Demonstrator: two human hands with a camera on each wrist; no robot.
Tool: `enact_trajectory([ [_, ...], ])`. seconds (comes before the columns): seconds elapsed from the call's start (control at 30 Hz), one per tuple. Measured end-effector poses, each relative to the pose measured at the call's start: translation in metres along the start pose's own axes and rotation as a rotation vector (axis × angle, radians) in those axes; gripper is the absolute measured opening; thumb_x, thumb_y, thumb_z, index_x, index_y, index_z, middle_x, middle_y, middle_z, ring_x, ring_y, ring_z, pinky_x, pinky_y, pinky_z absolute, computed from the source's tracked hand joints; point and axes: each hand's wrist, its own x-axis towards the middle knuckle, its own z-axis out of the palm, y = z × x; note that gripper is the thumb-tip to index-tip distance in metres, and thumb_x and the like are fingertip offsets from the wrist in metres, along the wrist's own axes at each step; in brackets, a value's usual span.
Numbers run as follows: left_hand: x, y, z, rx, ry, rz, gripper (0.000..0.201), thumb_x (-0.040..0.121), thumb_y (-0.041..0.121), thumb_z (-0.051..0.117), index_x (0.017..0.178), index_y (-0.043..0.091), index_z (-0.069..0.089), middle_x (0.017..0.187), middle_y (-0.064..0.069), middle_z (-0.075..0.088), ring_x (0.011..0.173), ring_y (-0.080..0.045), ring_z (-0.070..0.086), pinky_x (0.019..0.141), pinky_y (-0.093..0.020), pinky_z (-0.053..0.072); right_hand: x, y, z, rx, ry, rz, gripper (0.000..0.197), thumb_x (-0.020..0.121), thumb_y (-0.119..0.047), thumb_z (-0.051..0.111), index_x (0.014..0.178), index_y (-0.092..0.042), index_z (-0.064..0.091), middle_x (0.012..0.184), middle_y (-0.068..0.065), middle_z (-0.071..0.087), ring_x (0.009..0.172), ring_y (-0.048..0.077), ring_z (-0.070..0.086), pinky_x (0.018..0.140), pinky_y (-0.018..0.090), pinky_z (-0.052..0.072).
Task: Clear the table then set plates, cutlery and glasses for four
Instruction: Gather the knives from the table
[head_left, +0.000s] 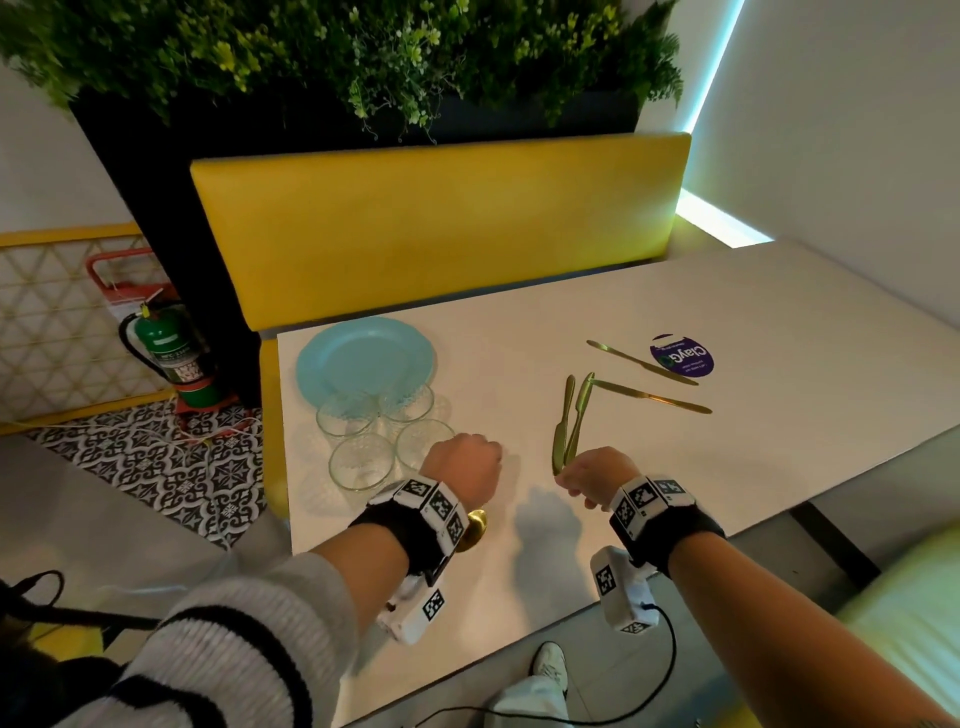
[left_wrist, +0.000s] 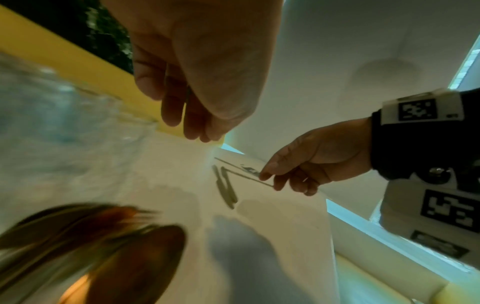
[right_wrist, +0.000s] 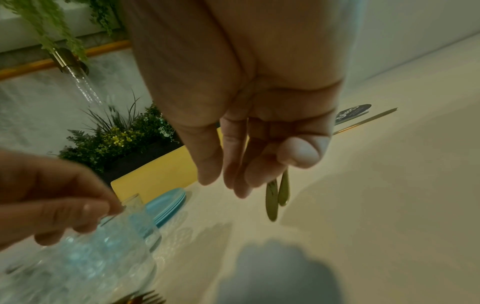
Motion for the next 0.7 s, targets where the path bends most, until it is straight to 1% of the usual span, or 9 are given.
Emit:
enact_trajectory([
  [0.1, 0.029, 0.025, -0.017, -0.078, -0.021, 0.042, 0.033, 0.097, 0.028, 0.037, 0.119, 0.016, 0.058, 0.123, -0.006, 0.060, 0.114, -0.026, 0.056, 0.090, -0.036, 0.045, 0.009, 0.008, -0.014, 0.013, 0.021, -0.004, 0.034, 0.095, -0.029, 0.049, 0.111, -0.004, 0.067, 0.093, -0.001, 0.062, 0.078, 0.014, 0.057, 0.066, 0.020, 0.044],
  [0.17, 0.050, 0.038, -0.027, -0.164, -0.041, 0.015, 0.032, 0.096, 0.029, 0.040, 0.118, 0.017, 0.059, 0.122, -0.006, 0.060, 0.114, -0.026, 0.056, 0.090, -0.035, 0.045, 0.021, 0.018, -0.024, 0.074, 0.065, 0.016, 0.031, 0.093, -0.029, 0.053, 0.109, -0.006, 0.068, 0.091, -0.001, 0.063, 0.069, 0.012, 0.057, 0.054, 0.015, 0.039],
  [0.23, 0.075, 0.048, -0.033, -0.253, -0.079, -0.018, 0.030, 0.095, 0.028, 0.042, 0.115, 0.016, 0.061, 0.119, -0.006, 0.063, 0.110, -0.026, 0.058, 0.090, -0.036, 0.048, 0.035, 0.028, -0.036, 0.138, 0.124, 0.050, 0.028, 0.090, -0.029, 0.058, 0.106, -0.008, 0.069, 0.090, 0.000, 0.065, 0.063, 0.008, 0.054, 0.051, 0.015, 0.039],
  [0.27, 0.088, 0.052, -0.035, -0.294, -0.105, -0.035, 0.030, 0.095, 0.028, 0.042, 0.114, 0.015, 0.062, 0.118, -0.007, 0.064, 0.109, -0.027, 0.060, 0.091, -0.036, 0.050, 0.043, 0.033, -0.043, 0.132, 0.137, 0.065, 0.028, 0.090, -0.029, 0.059, 0.106, -0.009, 0.069, 0.095, 0.001, 0.067, 0.067, 0.009, 0.056, 0.057, 0.016, 0.044],
  [0.33, 0.114, 0.058, -0.036, -0.343, -0.156, -0.063, 0.032, 0.094, 0.026, 0.042, 0.113, 0.013, 0.064, 0.118, -0.008, 0.065, 0.107, -0.027, 0.061, 0.093, -0.036, 0.051, 0.061, 0.045, -0.056, 0.092, 0.144, 0.088, 0.028, 0.090, -0.030, 0.060, 0.110, -0.011, 0.068, 0.110, 0.003, 0.068, 0.089, 0.014, 0.062, 0.082, 0.023, 0.052],
  [0.4, 0.138, 0.064, -0.037, -0.352, -0.200, -0.085, 0.032, 0.095, 0.024, 0.043, 0.113, 0.010, 0.066, 0.119, -0.010, 0.066, 0.109, -0.027, 0.060, 0.094, -0.034, 0.050, 0.079, 0.059, -0.071, 0.061, 0.185, 0.099, 0.030, 0.090, -0.027, 0.060, 0.115, -0.013, 0.066, 0.122, 0.003, 0.063, 0.112, 0.018, 0.058, 0.099, 0.026, 0.045],
  [0.5, 0.171, 0.071, -0.039, -0.369, -0.229, -0.119, 0.034, 0.096, 0.021, 0.044, 0.117, 0.005, 0.065, 0.122, -0.013, 0.064, 0.114, -0.028, 0.058, 0.096, -0.031, 0.047, 0.106, 0.082, -0.093, 0.032, 0.257, 0.126, 0.032, 0.092, -0.022, 0.056, 0.122, -0.014, 0.060, 0.132, 0.003, 0.056, 0.124, 0.019, 0.050, 0.104, 0.025, 0.038],
  [0.63, 0.213, 0.078, -0.036, -0.441, -0.237, -0.180, 0.033, 0.096, 0.021, 0.043, 0.116, 0.004, 0.063, 0.121, -0.013, 0.064, 0.114, -0.028, 0.058, 0.094, -0.030, 0.047, 0.141, 0.106, -0.115, 0.026, 0.283, 0.178, 0.033, 0.093, -0.011, 0.048, 0.125, -0.011, 0.059, 0.131, 0.010, 0.056, 0.122, 0.026, 0.053, 0.102, 0.032, 0.042],
  [0.7, 0.230, 0.081, -0.031, -0.466, -0.246, -0.199, 0.033, 0.096, 0.021, 0.043, 0.115, 0.005, 0.063, 0.121, -0.013, 0.064, 0.113, -0.029, 0.058, 0.094, -0.031, 0.048, 0.159, 0.115, -0.120, 0.014, 0.284, 0.169, 0.033, 0.094, -0.010, 0.047, 0.125, -0.011, 0.059, 0.130, 0.011, 0.056, 0.123, 0.027, 0.052, 0.103, 0.034, 0.042],
])
